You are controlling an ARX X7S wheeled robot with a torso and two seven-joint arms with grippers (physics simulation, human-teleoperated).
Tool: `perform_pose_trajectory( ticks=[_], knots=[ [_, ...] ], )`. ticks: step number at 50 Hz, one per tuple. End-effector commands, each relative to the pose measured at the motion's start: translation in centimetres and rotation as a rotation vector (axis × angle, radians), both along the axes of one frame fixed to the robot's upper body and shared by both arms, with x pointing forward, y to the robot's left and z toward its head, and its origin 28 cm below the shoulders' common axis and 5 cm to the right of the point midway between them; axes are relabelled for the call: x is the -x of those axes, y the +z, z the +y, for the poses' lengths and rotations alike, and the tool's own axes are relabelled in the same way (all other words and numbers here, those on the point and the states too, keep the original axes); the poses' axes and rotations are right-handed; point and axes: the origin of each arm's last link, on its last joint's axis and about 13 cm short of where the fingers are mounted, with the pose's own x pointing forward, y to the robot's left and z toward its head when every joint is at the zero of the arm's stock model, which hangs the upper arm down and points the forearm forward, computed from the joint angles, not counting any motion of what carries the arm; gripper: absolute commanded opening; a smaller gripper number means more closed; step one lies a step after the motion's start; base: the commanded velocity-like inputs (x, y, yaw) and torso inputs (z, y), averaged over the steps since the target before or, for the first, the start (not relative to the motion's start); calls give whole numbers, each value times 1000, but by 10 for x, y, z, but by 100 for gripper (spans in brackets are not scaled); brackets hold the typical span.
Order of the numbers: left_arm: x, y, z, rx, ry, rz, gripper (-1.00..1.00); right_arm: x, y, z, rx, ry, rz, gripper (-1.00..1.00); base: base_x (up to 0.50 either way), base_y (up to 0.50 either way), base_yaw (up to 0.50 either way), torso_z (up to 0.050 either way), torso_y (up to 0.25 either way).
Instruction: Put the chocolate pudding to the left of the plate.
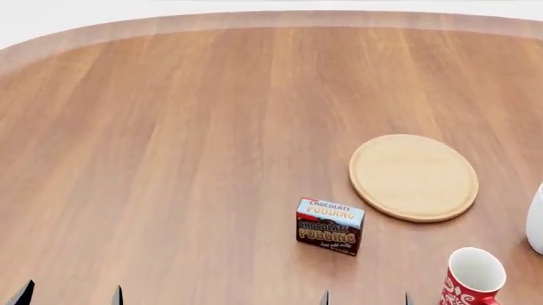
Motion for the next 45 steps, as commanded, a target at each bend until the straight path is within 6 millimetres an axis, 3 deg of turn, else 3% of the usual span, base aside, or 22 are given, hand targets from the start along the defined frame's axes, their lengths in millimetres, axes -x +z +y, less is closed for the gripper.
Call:
perform_pose_trajectory(
  ticks=[1,45],
  knots=[
    [0,0,0,1,0,-2,100,0,0,0,2,1,1,100,312,0,0,0,0],
    [1,-1,-1,-2,-11,4,100,0,0,2,8,11,14,100,271,0,0,0,0]
  ],
)
